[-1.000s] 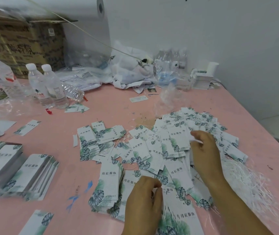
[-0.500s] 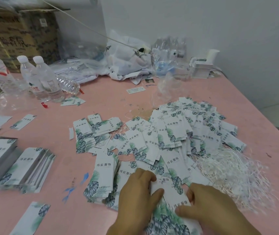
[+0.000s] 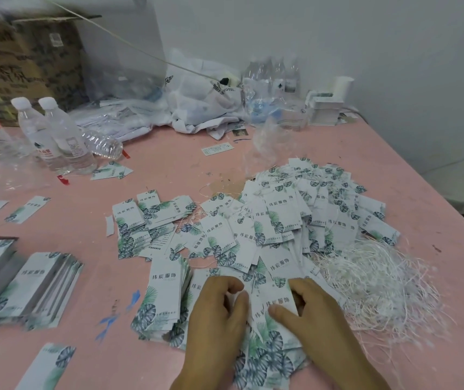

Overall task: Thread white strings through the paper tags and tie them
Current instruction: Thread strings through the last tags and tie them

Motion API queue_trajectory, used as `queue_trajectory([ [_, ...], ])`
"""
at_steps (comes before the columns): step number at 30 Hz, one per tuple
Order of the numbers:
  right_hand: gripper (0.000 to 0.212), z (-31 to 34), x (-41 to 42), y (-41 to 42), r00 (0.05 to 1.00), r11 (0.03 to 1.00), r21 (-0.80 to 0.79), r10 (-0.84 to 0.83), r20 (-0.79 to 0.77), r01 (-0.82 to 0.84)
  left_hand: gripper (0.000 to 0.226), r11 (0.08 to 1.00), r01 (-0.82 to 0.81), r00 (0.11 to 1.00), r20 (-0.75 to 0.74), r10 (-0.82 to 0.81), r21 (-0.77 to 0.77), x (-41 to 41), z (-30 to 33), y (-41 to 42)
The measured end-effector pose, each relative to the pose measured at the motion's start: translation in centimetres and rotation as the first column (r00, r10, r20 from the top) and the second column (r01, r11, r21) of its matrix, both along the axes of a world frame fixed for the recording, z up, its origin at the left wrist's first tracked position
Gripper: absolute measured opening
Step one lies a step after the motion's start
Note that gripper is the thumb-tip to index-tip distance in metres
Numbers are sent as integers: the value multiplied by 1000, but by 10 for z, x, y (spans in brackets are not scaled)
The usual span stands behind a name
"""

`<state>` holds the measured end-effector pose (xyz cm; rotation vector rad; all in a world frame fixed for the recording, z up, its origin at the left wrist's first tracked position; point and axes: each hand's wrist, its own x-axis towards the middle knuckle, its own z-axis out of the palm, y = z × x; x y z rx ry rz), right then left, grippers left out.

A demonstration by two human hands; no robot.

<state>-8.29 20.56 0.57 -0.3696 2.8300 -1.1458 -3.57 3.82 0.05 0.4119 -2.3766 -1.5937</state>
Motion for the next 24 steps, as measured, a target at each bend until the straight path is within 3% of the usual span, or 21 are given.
queue_trajectory([
  [2,43,1,0,1,999,997,-67,-33,38,36,11,1000,-9,1000,1,9,5,1,2,0],
  [5,52,6,0,1,963,918,-369,-49,264,148,11,998,-29,998,-56,32,54,2,5,1],
  [8,31,3,-1,2,921,783,-562,-33,388,265,10,958,17,997,-82,7,287,1,9,3],
  [11,27,3,5,-7,940,740,-633,1,340,228,37,821,208,974,-36,-223,533,-1,8,5],
  [13,19,3,10,-17,957,757,-624,-8,291,196,39,759,339,922,-37,-385,556,-1,8,9],
  [16,20,2,14,-30,984,861,-488,-65,168,140,28,661,234,943,-1,-332,713,0,6,11],
  [18,23,5,15,-33,990,925,-354,-117,73,135,24,478,125,956,23,-292,870,-3,7,10],
  [21,10,11,14,-29,976,963,-194,-205,-76,187,30,262,14,973,47,-224,965,-10,5,6],
  [24,12,20,13,-34,959,975,-188,-161,-232,118,33,72,-79,977,91,-192,994,-18,7,2],
])
